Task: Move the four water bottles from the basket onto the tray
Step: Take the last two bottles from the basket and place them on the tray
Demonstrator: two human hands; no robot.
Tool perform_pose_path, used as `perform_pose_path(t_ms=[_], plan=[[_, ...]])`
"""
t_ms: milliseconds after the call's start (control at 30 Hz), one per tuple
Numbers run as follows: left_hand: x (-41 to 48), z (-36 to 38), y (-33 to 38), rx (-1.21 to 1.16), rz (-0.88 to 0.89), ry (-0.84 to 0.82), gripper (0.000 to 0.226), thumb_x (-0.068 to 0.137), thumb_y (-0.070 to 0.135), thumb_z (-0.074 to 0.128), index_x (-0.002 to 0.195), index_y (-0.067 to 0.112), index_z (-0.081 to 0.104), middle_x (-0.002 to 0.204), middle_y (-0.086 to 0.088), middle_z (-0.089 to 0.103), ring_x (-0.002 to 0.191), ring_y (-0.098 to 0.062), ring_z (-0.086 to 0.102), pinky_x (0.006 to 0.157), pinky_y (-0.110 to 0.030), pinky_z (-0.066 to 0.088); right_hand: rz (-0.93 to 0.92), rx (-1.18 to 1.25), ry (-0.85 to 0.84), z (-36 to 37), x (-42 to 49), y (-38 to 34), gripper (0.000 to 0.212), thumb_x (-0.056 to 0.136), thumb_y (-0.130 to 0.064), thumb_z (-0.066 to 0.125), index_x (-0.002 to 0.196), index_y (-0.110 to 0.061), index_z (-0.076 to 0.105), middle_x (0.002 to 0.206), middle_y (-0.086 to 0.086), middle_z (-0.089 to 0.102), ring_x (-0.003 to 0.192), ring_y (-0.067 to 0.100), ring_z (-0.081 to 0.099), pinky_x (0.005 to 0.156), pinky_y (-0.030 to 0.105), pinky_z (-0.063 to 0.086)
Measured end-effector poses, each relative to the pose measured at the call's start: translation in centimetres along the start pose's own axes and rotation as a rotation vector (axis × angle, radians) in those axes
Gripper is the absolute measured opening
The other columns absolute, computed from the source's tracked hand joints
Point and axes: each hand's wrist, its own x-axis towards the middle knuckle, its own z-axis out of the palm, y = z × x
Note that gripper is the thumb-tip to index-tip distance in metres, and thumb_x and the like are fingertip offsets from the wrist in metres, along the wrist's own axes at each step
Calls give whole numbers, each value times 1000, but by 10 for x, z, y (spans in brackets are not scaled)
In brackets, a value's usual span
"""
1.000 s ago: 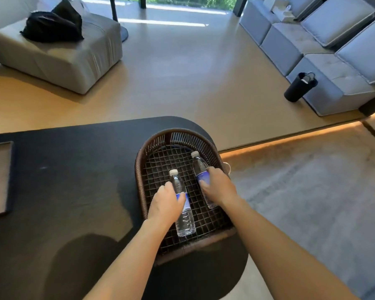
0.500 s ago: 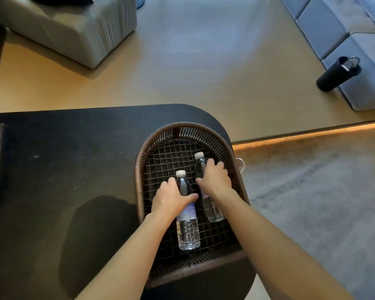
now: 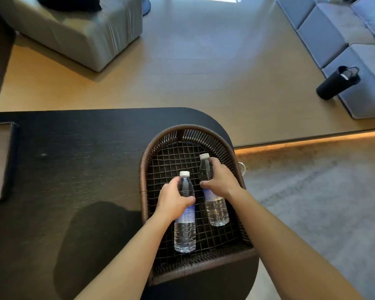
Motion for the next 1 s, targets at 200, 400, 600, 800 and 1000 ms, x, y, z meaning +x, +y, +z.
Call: perform_pose_path(t_ms=[200, 400, 600, 800, 1000], plan=[[-26, -7, -1, -38, 82, 53, 76, 67, 28, 88, 134, 32, 53, 114, 6, 62, 98, -8, 63, 82, -27, 55, -97, 66, 166, -7, -52, 6, 79, 78, -20, 86, 138, -31, 37, 117, -2, 56, 105, 13, 57, 90, 28, 46], [-67, -13, -1, 22, 239, 74, 79, 77, 26, 85, 144, 32, 44, 117, 12, 64, 107, -7, 64, 84, -22, 52, -208, 149, 339, -6, -119, 8, 76, 81, -22, 86, 137, -34, 37, 127, -1, 56, 114, 8, 54, 95, 27, 44], [-112, -31, 9, 32, 411, 151, 81, 80, 21, 85, 149, 30, 44, 116, 11, 66, 106, -5, 64, 92, -29, 57, -223, 170, 515, -3, -181, -8, 83, 83, -22, 85, 148, -27, 33, 143, 4, 53, 130, 17, 51, 102, 29, 42], [-171, -63, 19, 64, 615, 266, 79, 80, 28, 86, 148, 25, 47, 119, 4, 66, 106, -10, 63, 90, -20, 52, -261, 169, 629, -4, -242, -33, 86, 84, -27, 83, 151, -28, 28, 147, 4, 49, 134, 21, 48, 105, 41, 47], [-240, -116, 15, 70, 748, 365, 73, 78, 27, 87, 142, 29, 51, 118, 5, 67, 106, -11, 63, 88, -11, 48, -348, 202, 674, 16, -301, -67, 86, 86, -27, 82, 151, -32, 27, 150, 1, 45, 137, 19, 46, 111, 39, 41]])
